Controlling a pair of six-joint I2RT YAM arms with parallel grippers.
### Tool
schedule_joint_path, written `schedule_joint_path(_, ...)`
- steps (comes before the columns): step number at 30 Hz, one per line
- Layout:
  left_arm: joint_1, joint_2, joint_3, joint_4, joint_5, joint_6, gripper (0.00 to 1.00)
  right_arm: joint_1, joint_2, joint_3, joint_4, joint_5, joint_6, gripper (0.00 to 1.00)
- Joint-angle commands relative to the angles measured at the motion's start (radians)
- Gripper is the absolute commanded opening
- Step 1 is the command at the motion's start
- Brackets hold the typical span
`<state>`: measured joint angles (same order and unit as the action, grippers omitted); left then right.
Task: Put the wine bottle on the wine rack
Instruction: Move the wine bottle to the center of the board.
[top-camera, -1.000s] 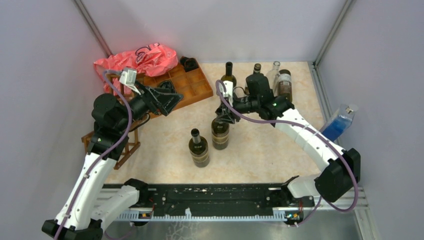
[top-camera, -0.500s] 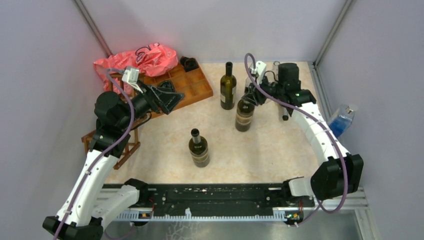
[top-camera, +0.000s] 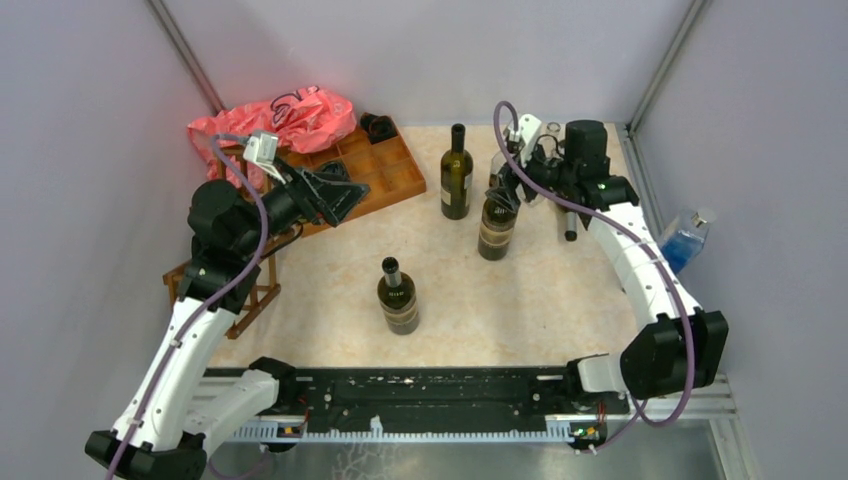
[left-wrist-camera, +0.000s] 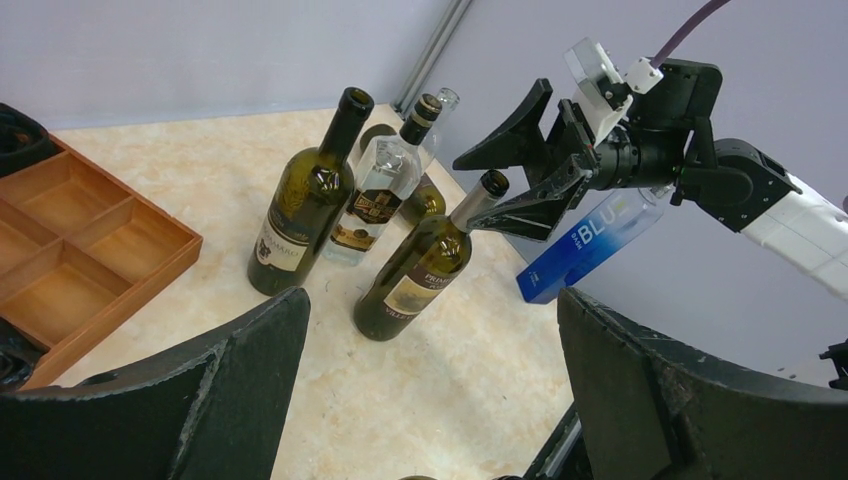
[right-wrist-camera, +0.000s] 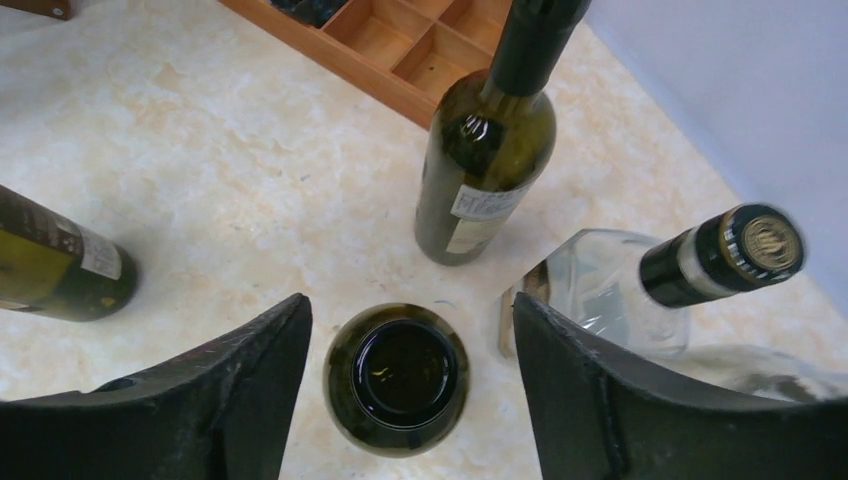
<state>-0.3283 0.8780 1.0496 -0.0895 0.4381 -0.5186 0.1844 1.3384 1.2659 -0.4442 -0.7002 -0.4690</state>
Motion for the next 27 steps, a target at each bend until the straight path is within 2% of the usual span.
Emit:
schedule_joint_path(1, 0.008, -0.016, 0.039, 0.024, 0.023, 0.004, 0.99, -0.007, -0.022, 0.093, 0.041, -0.013, -0.006, 0.77)
schedule_joint_path(10, 0.008, -0.006, 0.098, -0.029, 0.032, 0.019, 0.99, -0.010, -0.073, 0.270, -0.104, -0.034, -0.093, 0.95)
schedule_joint_path(14, 0.008, 0.012, 0.141, -0.056, 0.034, 0.034, 0.99, -0.010, -0.086, 0.346, -0.193, -0.089, -0.147, 0.97)
schedule_joint_path(21, 0.008, 0.038, 0.163, -0.070, 0.037, 0.056, 0.99, 0.003, -0.131, 0.320, -0.208, -0.297, -0.130, 0.98)
schedule_joint_path(27, 0.008, 0.041, 0.165, -0.072, 0.034, 0.064, 0.99, 0.143, -0.125, 0.307, -0.348, -0.269, -0.257, 0.98)
